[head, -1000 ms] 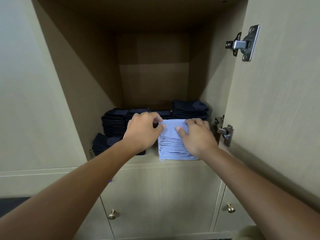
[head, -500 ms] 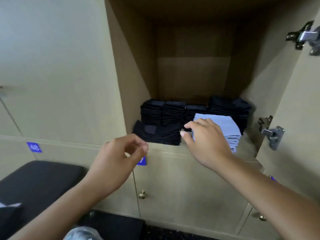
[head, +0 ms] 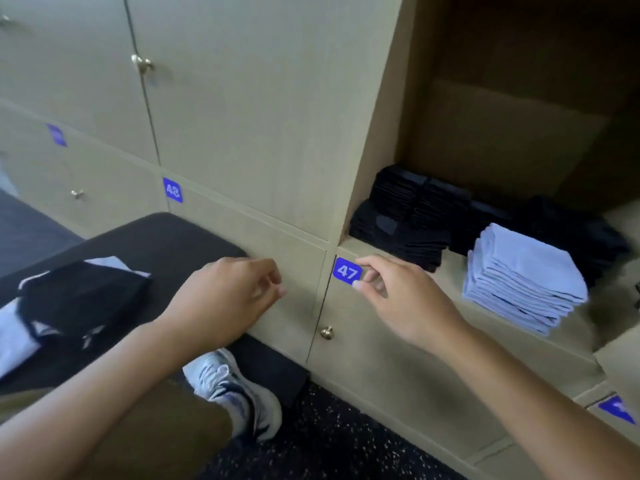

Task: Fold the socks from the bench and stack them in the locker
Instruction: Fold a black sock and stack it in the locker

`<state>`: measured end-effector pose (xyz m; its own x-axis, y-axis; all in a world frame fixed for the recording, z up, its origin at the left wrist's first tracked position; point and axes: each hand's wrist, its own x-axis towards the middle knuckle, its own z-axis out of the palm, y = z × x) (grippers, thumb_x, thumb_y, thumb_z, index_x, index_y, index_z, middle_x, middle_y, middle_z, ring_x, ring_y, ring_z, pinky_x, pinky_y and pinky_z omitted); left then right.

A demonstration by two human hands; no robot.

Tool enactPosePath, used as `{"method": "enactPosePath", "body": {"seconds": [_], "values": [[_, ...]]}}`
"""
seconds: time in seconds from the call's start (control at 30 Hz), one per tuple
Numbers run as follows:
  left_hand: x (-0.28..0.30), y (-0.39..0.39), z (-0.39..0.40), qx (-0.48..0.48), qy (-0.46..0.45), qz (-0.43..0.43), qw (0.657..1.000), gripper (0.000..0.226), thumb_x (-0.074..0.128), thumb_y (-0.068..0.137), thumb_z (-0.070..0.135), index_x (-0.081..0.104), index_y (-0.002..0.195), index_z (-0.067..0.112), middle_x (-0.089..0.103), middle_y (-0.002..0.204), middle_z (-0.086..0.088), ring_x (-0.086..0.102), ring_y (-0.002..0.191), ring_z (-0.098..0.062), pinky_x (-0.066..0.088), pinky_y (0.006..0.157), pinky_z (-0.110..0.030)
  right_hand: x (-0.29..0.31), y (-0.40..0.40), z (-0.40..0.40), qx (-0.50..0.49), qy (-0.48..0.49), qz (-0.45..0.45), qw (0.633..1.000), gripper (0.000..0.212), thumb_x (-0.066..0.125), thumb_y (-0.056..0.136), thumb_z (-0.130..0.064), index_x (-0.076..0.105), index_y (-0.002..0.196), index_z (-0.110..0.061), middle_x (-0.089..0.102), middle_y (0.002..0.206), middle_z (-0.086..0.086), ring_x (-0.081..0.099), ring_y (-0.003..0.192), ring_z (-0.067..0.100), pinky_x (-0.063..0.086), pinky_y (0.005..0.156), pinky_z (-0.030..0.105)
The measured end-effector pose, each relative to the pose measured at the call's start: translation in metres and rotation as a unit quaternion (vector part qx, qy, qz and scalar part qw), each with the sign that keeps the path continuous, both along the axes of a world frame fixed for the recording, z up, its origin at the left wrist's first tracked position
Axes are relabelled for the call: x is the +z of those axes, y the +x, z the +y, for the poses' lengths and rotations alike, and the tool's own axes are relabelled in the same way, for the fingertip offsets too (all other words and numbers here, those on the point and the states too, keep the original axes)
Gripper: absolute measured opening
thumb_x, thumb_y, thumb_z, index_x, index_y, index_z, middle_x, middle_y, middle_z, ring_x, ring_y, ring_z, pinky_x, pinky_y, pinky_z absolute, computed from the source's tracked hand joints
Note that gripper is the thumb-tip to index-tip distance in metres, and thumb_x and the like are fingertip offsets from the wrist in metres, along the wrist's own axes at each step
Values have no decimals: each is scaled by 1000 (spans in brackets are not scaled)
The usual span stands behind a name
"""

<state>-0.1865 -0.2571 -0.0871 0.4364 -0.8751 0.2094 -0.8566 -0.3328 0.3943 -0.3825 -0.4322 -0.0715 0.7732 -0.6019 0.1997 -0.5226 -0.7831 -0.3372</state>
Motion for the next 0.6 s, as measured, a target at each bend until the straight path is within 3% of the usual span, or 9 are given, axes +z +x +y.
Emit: {"method": "enactPosePath", "body": {"seconds": [0.27,0.5,0.6], "values": [[2,24,6,37,13,11,999,27,54,100,51,65,110,27,68,97,13,65,92,-17,47,74,-31,-19,48,15,80,52,67,993,44,55,100,-45,50,142,-35,59,101,-21,58,89,4,52,85,38],[3,83,42,116,35,65,991,17,65,96,42,67,103,27,68,97,10,65,92,-15,55,84,-38,-37,67,3,102,103,104,984,48,54,100,-45,44,146,-37,60,106,-17,58,85,1,52,85,35],[-2,115,59,173,55,36,983,22,72,92,39,66,107,24,67,107,4,63,97,-19,54,87,-41,-43,72,-3,109,123,116,980,48,54,101,-43,42,148,-37,60,107,-16,57,87,3,51,86,34]]}}
